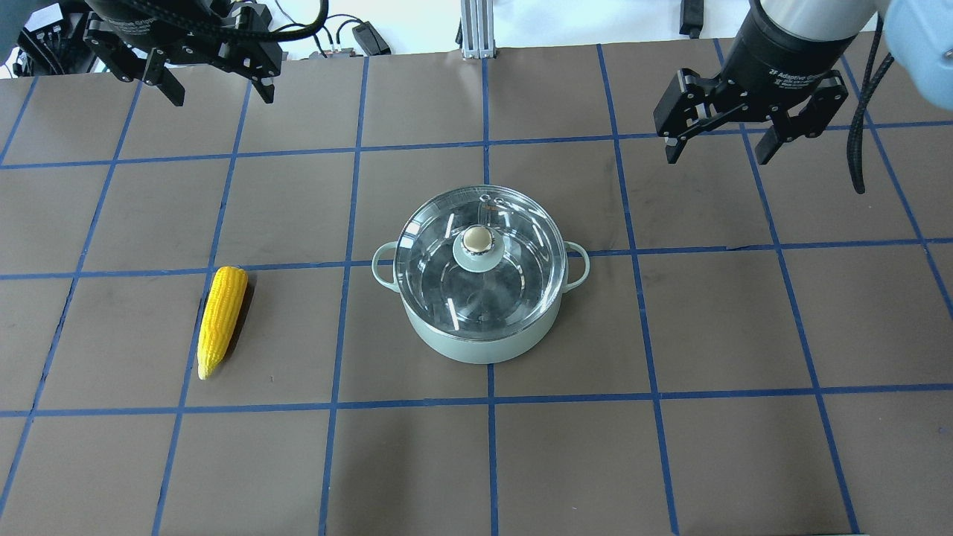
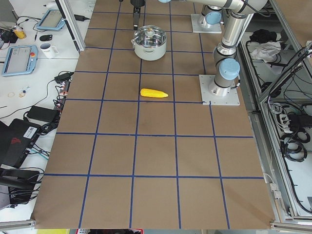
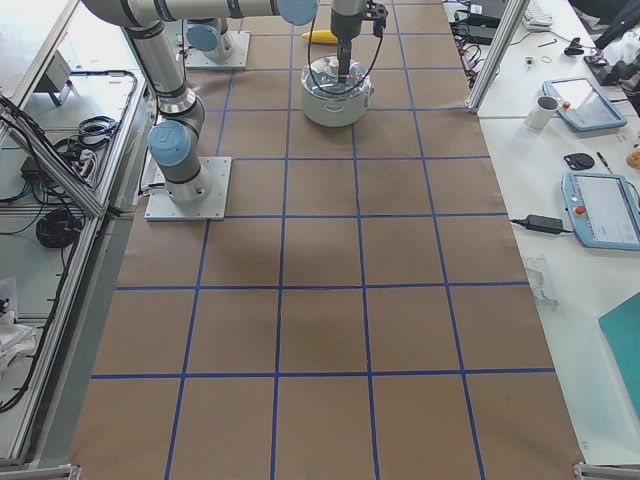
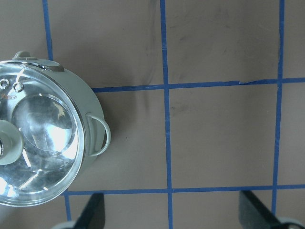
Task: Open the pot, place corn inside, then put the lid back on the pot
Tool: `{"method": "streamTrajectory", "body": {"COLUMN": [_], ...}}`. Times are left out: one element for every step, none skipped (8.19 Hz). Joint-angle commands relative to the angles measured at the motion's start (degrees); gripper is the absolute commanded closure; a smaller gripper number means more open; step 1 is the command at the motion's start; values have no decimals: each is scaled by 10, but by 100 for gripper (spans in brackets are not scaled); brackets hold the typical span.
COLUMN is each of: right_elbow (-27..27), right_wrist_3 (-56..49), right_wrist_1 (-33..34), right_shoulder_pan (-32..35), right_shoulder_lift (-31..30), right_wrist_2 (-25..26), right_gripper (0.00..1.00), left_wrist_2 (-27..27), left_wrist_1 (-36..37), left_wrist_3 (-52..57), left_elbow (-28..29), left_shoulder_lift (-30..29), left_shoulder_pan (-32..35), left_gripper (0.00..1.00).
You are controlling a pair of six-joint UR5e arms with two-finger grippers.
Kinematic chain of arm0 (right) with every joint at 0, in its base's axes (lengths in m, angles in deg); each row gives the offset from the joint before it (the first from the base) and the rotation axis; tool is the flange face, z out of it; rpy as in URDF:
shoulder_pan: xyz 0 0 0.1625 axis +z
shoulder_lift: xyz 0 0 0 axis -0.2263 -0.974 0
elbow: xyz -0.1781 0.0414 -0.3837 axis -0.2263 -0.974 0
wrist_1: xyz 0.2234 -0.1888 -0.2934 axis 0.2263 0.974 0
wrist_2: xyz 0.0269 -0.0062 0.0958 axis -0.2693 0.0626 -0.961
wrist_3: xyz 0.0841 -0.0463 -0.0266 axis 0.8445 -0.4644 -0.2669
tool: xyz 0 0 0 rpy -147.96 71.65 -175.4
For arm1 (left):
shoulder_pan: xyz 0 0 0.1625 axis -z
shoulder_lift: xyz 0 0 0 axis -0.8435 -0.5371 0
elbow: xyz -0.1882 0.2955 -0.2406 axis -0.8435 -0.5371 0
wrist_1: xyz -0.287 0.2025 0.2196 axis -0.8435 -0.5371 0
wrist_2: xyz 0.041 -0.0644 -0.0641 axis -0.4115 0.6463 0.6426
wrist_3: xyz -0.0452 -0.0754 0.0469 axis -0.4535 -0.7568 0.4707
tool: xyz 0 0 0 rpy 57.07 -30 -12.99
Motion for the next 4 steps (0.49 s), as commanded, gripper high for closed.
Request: {"method": "streamTrajectory", "body": {"right_elbow": [0, 0, 0, 0], "right_wrist_3": [0, 0, 0, 0], "right_wrist_1": [-1, 0, -1, -1], "right_shoulder_pan": [0, 0, 0, 0], "right_shoulder_lift": [0, 0, 0, 0], "right_wrist_2": [0, 1, 0, 1], "right_gripper": [0, 0, 0, 0], "left_wrist_2": [0, 2, 1, 1], "left_wrist_1": [0, -1, 0, -2], "left_wrist_3": [-1, 2, 12, 40], "left_elbow": [4, -2, -11, -18], "left_shoulder_lift": [-1, -1, -2, -1], "left_shoulder_pan": [0, 0, -4, -4], "left_gripper": [0, 0, 0, 0]}}
